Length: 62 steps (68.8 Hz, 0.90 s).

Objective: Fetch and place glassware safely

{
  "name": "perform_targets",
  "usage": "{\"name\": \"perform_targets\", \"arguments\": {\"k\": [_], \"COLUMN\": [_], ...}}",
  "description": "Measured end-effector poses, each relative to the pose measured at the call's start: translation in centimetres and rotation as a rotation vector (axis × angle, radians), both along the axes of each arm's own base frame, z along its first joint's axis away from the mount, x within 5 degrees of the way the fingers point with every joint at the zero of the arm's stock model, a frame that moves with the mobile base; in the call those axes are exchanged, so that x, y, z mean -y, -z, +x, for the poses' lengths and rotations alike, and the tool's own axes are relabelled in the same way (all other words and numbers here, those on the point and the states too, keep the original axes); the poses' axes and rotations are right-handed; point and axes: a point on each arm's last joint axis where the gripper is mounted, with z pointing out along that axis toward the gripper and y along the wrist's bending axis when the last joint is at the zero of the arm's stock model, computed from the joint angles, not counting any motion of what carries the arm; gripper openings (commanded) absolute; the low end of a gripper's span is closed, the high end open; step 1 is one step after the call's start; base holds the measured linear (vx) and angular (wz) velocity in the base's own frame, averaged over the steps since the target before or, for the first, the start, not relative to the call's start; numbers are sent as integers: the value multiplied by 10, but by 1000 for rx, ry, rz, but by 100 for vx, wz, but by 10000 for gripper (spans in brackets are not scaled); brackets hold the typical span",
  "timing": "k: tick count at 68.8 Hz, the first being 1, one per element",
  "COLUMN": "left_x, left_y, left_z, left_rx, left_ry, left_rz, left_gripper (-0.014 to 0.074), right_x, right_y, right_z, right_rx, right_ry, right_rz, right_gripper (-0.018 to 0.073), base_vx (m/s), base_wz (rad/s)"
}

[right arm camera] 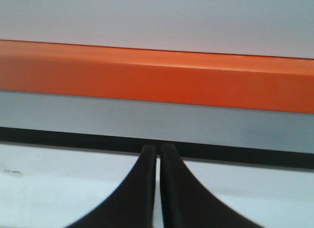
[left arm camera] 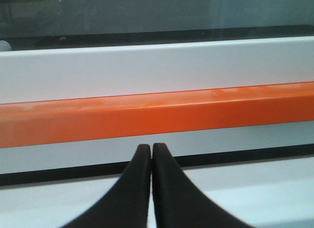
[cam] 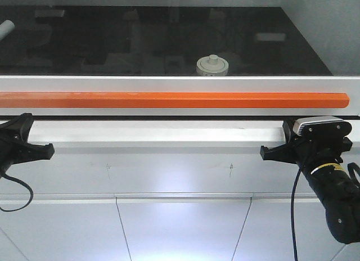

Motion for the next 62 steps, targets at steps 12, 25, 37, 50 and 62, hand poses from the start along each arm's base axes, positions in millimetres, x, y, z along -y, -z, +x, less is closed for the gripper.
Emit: {"name": "perform_targets", "arguments": {"k": [12, 25, 37, 50, 62], "left_x": [0, 0, 0, 0, 0], "left_y": [-1, -1, 0, 0, 0], "left_z": [0, 0, 0, 0, 0], "left_rx": [6, 6, 5, 6, 5], "left_ry": [0, 0, 0, 1, 1], "left_rz": [-1, -1, -1, -1, -1], "left_gripper": [-1, -1, -1, -1, -1], "right_x": [-1, -3, -4, -5, -6], "right_y": [-1, 2, 7, 6, 6], "right_z": [10, 21, 31, 37, 37], "right_rx": [17, 23, 9, 15, 16], "right_ry": [0, 0, 0, -1, -1], "right_rz": [2, 3, 2, 3, 4], "right_gripper": [-1, -1, -1, -1, -1], "base_vx": [0, 0, 0, 0, 0], "base_wz": [0, 0, 0, 0, 0]}}
